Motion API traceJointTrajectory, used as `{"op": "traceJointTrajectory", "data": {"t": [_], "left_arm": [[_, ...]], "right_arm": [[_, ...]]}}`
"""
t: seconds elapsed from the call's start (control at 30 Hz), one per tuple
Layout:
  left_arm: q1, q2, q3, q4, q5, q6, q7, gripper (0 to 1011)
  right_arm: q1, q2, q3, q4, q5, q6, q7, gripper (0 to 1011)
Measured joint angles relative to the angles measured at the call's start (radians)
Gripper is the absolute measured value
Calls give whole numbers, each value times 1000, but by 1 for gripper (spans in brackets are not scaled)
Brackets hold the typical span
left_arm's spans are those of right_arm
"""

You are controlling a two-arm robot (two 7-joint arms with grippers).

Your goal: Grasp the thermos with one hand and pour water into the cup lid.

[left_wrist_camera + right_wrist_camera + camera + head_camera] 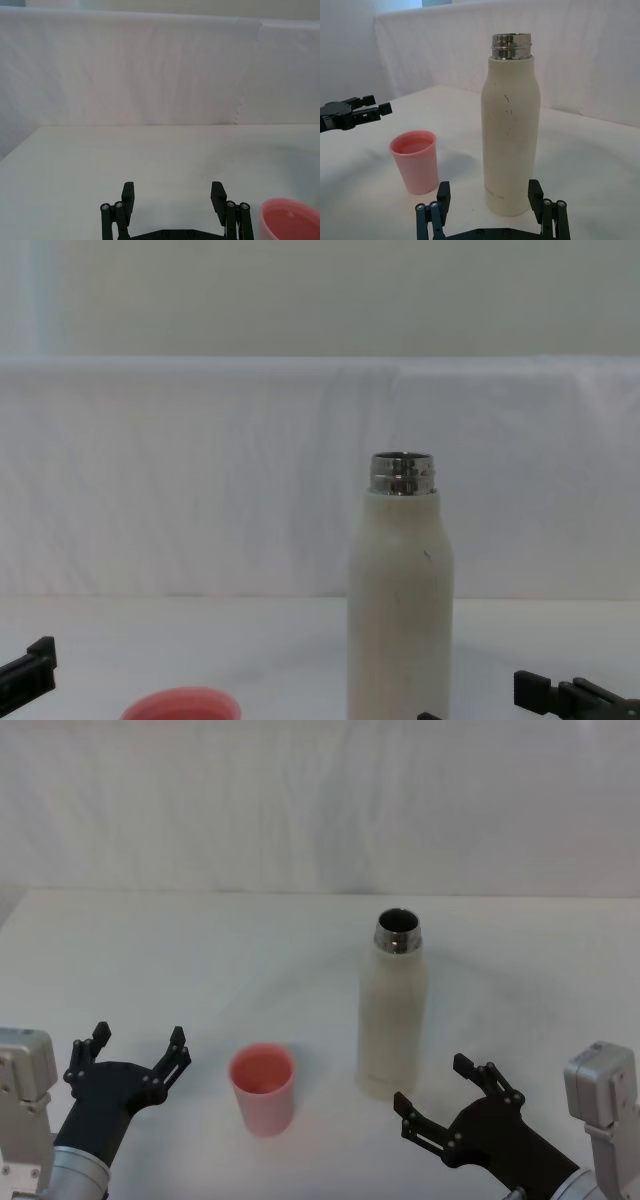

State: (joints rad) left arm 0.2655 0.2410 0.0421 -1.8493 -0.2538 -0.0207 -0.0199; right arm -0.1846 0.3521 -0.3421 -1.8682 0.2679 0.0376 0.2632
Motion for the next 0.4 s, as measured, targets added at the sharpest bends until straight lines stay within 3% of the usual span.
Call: {"op": "traceJointTrajectory", "data": {"t": [0.4], "left_arm": [[0, 0, 0, 0, 0, 0, 0, 1001]], "right_arm": [[3, 1, -2, 0, 0, 4, 1, 1001]]}}
